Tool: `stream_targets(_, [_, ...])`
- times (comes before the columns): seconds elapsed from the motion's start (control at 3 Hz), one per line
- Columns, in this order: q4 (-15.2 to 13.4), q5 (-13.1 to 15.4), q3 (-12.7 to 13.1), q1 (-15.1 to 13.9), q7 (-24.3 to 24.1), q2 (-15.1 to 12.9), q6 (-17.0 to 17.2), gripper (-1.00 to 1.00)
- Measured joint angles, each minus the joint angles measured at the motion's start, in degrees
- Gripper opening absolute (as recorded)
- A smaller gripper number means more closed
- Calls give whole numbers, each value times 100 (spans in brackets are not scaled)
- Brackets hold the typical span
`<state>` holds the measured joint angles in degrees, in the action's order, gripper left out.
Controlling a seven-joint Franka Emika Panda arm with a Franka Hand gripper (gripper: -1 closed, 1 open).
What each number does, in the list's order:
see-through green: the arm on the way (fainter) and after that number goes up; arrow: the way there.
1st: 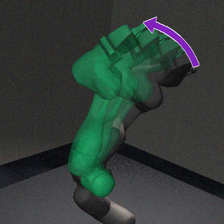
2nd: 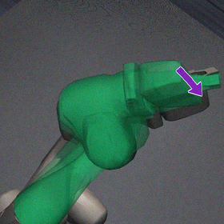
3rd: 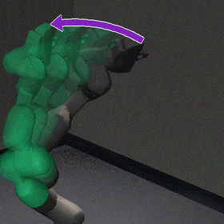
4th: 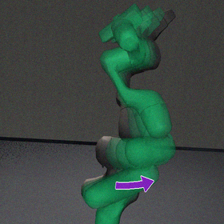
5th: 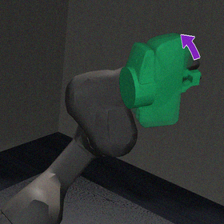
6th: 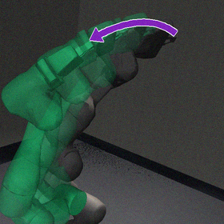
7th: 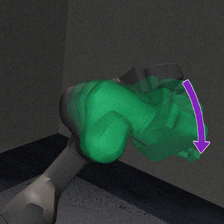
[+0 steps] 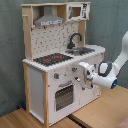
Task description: Play with the kitchen
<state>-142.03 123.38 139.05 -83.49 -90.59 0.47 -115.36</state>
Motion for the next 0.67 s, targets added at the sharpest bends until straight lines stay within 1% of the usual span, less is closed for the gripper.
stream_targets(0.33, [-5, -372, 423, 62, 44, 0, 340, 100])
stream_targets(0.67, [-21, -783, 727, 72, 44, 0, 673, 100])
